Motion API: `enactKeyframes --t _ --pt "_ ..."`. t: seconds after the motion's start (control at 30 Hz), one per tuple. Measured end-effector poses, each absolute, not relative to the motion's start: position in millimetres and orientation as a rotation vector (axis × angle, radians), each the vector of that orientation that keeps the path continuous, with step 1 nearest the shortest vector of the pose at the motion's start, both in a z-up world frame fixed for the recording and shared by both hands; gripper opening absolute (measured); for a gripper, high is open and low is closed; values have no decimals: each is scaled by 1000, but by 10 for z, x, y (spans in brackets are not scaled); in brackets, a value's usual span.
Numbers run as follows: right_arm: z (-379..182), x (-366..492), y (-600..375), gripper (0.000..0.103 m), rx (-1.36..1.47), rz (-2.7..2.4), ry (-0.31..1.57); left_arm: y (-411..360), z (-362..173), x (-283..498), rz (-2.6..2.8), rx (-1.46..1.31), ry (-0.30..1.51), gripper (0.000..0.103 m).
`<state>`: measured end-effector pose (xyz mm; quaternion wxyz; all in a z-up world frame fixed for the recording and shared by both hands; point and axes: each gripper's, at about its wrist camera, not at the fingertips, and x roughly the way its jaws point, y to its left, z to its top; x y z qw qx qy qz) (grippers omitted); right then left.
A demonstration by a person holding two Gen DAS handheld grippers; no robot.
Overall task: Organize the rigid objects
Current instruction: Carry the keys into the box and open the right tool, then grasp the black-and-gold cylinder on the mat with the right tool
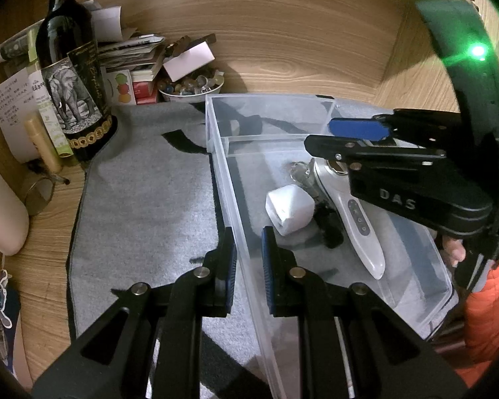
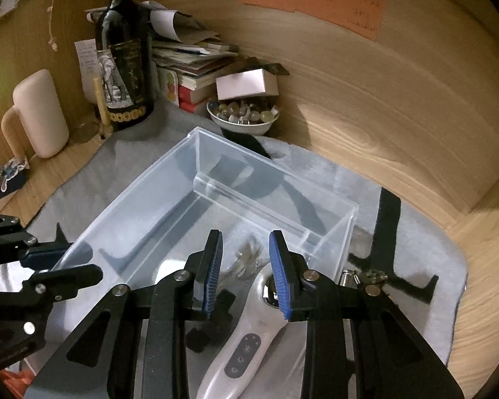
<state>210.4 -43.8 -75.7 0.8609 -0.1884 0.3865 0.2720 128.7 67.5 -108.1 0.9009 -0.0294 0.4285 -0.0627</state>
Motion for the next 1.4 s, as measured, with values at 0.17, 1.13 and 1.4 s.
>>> enactKeyframes --t 0.17,1.13,1.4 --pt "-644 2049 -531 47 -368 567 767 668 -1078 1282 -125 -60 887 15" --pt "-939 2347 -1922 66 -176 258 887 685 -1080 1268 -120 -53 890 15" --pt "-1314 2391 -2115 39 -142 253 1020 693 -1080 1268 -119 -50 891 15"
